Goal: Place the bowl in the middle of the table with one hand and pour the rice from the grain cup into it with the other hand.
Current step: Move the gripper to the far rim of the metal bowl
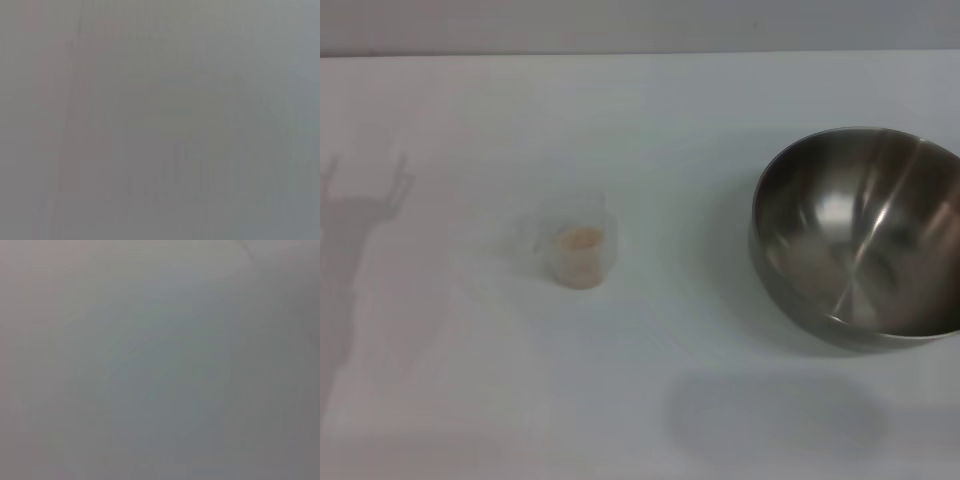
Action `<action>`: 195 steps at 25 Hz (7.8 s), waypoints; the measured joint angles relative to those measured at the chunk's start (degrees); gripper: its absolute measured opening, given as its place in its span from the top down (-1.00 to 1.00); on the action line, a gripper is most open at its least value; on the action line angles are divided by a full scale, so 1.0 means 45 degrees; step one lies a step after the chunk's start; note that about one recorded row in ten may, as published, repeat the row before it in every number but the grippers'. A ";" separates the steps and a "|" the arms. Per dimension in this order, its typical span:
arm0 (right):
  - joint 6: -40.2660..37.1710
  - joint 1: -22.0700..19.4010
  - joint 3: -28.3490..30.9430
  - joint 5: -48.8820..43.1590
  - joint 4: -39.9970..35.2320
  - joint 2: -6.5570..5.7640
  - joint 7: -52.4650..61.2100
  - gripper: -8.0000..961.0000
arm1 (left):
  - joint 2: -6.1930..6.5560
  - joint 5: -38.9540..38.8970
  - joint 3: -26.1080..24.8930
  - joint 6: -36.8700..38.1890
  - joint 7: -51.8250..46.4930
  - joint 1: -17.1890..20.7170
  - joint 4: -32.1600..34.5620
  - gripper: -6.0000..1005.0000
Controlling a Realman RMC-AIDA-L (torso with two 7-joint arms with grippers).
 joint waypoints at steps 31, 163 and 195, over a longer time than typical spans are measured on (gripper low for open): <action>-0.0214 0.1431 0.0137 -0.0002 0.0683 0.0034 -0.0730 -0.60 | -0.0011 -0.0086 0.0275 -0.0574 -0.0030 -0.0046 -0.0597 -0.71; 0.4552 0.8536 -0.5288 -2.2903 -0.7833 -0.1195 0.9088 -0.60 | -0.0019 -0.0143 0.0585 -0.0534 -0.0185 0.0398 -0.1451 -0.66; 0.4589 0.8084 -0.5213 -2.2485 -0.8400 -0.0938 0.8724 0.55 | -0.0019 -0.0144 0.0624 -0.0216 -0.0185 0.0701 -0.1808 -0.65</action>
